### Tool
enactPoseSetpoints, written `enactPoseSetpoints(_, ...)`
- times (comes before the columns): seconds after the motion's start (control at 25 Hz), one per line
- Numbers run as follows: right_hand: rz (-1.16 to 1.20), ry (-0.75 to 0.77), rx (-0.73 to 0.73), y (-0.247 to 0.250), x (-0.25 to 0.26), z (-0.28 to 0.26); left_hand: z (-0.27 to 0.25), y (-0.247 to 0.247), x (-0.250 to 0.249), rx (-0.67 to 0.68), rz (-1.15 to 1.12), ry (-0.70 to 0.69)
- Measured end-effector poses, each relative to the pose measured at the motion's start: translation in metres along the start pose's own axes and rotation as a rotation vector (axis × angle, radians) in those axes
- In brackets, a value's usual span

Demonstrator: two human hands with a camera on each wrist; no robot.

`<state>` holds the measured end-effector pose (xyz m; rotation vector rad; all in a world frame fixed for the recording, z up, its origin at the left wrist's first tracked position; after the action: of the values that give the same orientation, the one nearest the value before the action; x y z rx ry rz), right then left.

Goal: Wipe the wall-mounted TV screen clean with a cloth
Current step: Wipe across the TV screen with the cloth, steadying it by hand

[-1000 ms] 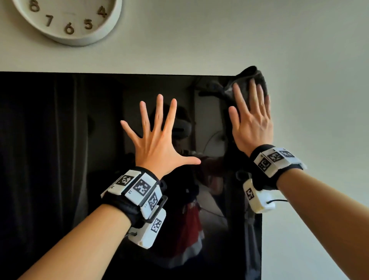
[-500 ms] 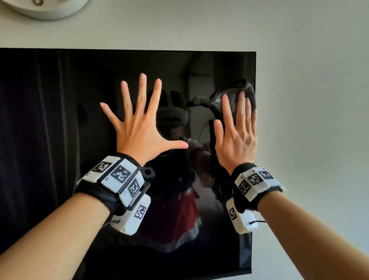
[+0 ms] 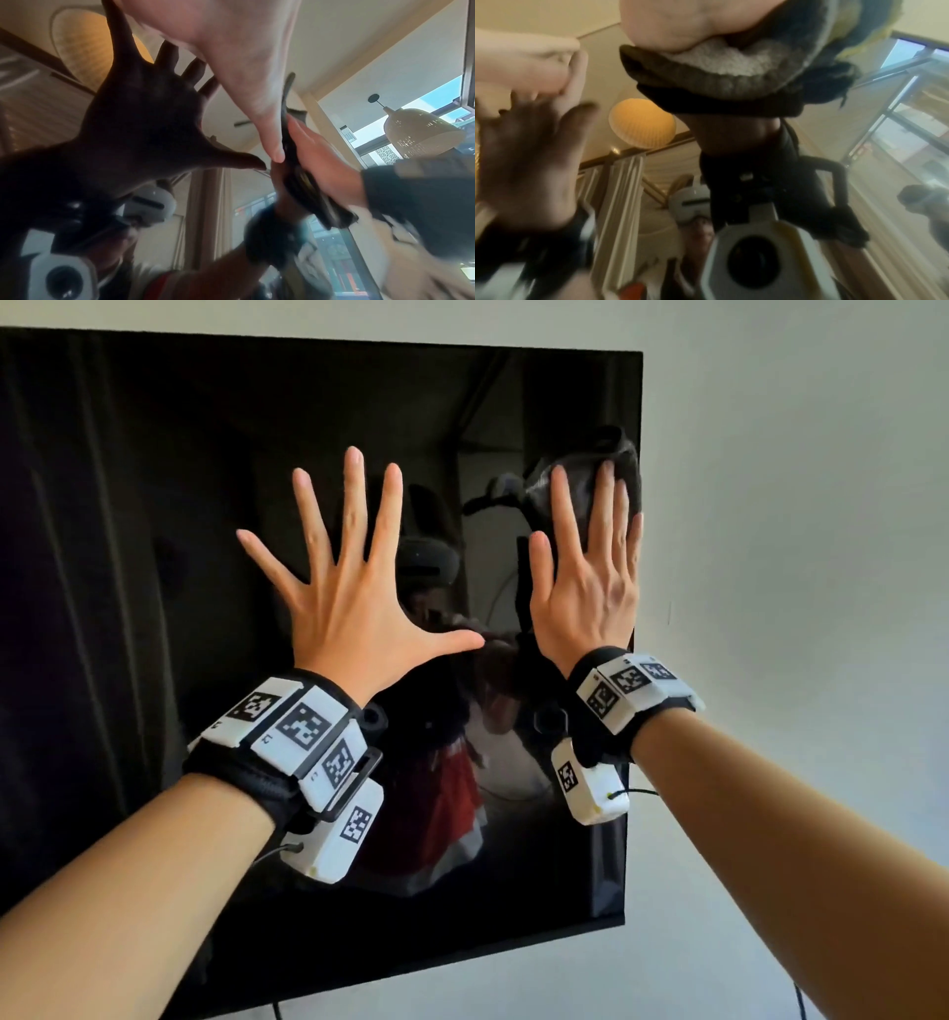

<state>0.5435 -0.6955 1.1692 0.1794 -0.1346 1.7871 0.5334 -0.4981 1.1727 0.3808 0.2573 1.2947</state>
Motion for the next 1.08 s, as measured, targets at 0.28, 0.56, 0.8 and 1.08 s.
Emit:
enactPoseSetpoints(0.28,-0.043,0.047,0.024,0.001,-0.008,-0.054,-0.044,-0.027,-0.008,0.039,0.039,-0.049)
enactPoseSetpoints(0.56,0.003,0.026,-0.036,0.001,-0.005,-0.026,-0.044,-0.028,-0.008,0.022,0.057,-0.062)
enactPoseSetpoints(0.8,-0.004,0.013,0.016,0.000,-0.014,-0.073,-0.045,-0.028,-0.008,0.018,0.057,-0.061)
enactPoseSetpoints(1.08,0.006,0.006,-0.003,0.003,-0.019,-0.096,-0.045,-0.026,-0.008,0.011,0.073,-0.063)
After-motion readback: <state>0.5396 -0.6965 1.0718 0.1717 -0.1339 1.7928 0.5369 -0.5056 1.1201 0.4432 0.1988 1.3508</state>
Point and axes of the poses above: each hand's wrist, its own z-axis towards the middle knuckle, its own y-axis out of the back of the hand, x = y × z, the point moved 8 cm from there along z, towards the middle knuckle, and after that the axes turned 5 degrees about -x, right-handed, at the moved point
